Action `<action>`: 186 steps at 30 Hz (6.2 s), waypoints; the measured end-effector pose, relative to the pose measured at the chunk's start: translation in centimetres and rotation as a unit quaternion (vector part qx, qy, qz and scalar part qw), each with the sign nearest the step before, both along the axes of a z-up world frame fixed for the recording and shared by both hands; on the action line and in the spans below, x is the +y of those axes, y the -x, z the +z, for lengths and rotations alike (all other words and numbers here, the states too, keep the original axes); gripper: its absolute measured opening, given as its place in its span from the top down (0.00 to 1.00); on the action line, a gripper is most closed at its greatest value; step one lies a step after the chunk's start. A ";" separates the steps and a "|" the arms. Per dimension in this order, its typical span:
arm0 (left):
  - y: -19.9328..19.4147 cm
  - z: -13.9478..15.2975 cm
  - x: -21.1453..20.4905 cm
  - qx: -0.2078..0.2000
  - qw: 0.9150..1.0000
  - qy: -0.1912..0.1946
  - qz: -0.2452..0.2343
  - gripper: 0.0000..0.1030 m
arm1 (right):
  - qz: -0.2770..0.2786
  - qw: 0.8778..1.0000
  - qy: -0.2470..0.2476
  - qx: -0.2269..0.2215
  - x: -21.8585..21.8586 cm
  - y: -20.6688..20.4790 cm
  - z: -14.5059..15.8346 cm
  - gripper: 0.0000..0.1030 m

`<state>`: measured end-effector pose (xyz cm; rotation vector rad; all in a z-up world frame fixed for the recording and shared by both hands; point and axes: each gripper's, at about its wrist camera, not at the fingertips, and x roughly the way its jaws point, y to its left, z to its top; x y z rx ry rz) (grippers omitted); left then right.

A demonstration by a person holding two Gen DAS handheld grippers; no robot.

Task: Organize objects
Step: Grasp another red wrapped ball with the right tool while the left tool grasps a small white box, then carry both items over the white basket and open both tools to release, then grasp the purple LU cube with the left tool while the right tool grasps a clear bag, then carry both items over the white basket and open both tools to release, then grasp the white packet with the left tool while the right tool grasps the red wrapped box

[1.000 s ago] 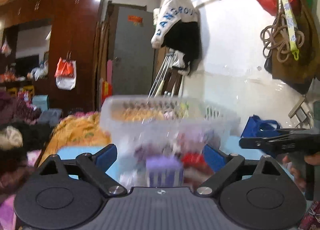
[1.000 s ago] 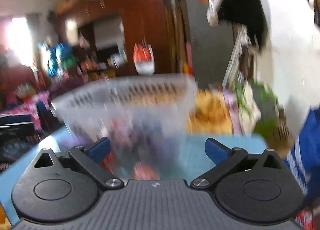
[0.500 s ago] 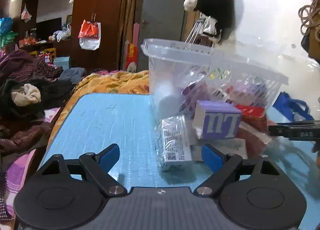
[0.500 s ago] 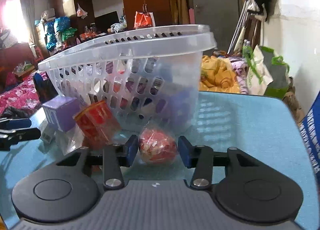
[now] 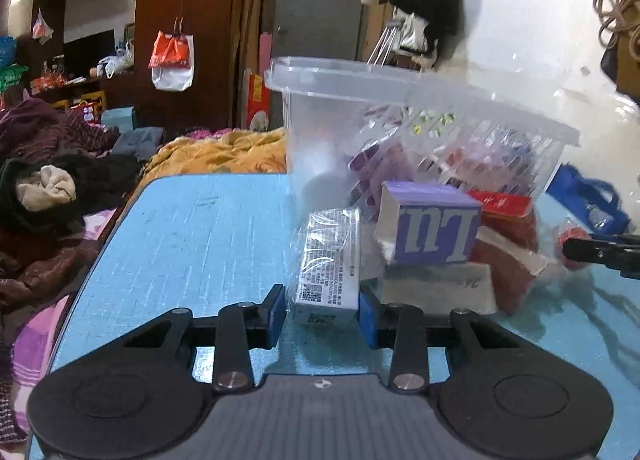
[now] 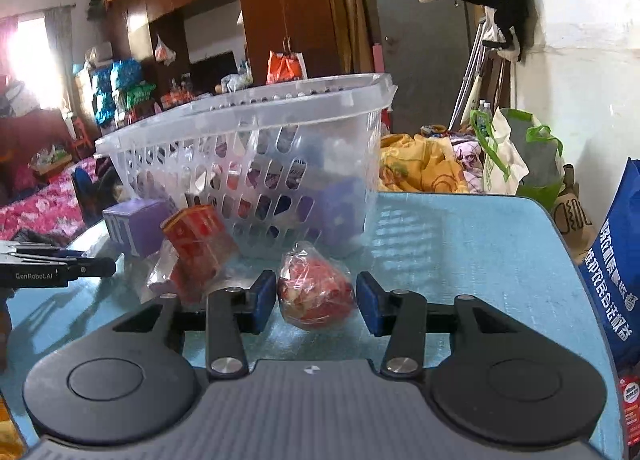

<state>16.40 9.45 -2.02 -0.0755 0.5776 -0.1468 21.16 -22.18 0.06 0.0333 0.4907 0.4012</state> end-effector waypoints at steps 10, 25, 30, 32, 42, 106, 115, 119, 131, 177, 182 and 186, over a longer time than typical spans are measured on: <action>1.7 0.0 1.3 -0.051 0.997 0.051 -0.011 0.60 | -0.005 0.999 -0.010 -0.033 -0.3 0.9 0.3 0.53; 2.9 0.5 1.4 -0.105 0.993 0.047 -0.009 0.60 | -0.002 0.997 -0.009 -0.073 -0.3 2.1 0.5 0.53; 5.5 1.5 0.8 -0.179 0.983 0.036 -0.004 0.60 | 0.020 0.992 -0.097 -0.081 -2.5 3.5 1.3 0.53; 6.4 2.6 0.6 -0.193 0.980 0.053 -0.011 0.60 | 0.027 0.989 -0.111 -0.095 -2.6 4.4 2.5 0.54; -0.9 12.2 -2.8 -0.172 0.981 0.060 -0.061 0.59 | 0.044 0.986 -0.020 -0.158 3.6 -1.5 11.2 0.53; 1.2 1.7 -1.9 -0.139 0.987 0.082 0.001 0.42 | 0.069 0.997 0.008 -0.046 3.1 1.3 0.1 0.62; 1.3 1.5 -1.4 -0.144 0.985 0.096 0.004 0.42 | 0.055 0.995 0.000 -0.083 3.3 2.2 0.3 0.62; 2.0 1.5 -1.6 -0.162 0.983 0.090 0.011 0.42 | 0.053 0.994 -0.014 -0.094 2.9 2.4 0.4 0.62; 2.5 1.8 -1.4 -0.187 0.978 0.088 0.013 0.42 | 0.048 0.991 -0.020 -0.120 2.8 3.1 0.5 0.62; -1.2 4.0 -3.6 -0.030 1.000 -0.010 -0.004 0.05 | -0.019 0.997 0.073 0.032 4.9 -2.5 2.3 0.00; -1.1 2.1 -4.5 -0.011 1.000 -0.004 -0.025 0.06 | 0.000 0.995 0.080 0.056 5.9 -2.8 0.5 0.02; -1.2 1.0 -5.3 0.003 0.999 -0.006 -0.041 0.07 | 0.014 0.994 0.072 0.075 5.7 -2.7 -0.6 0.07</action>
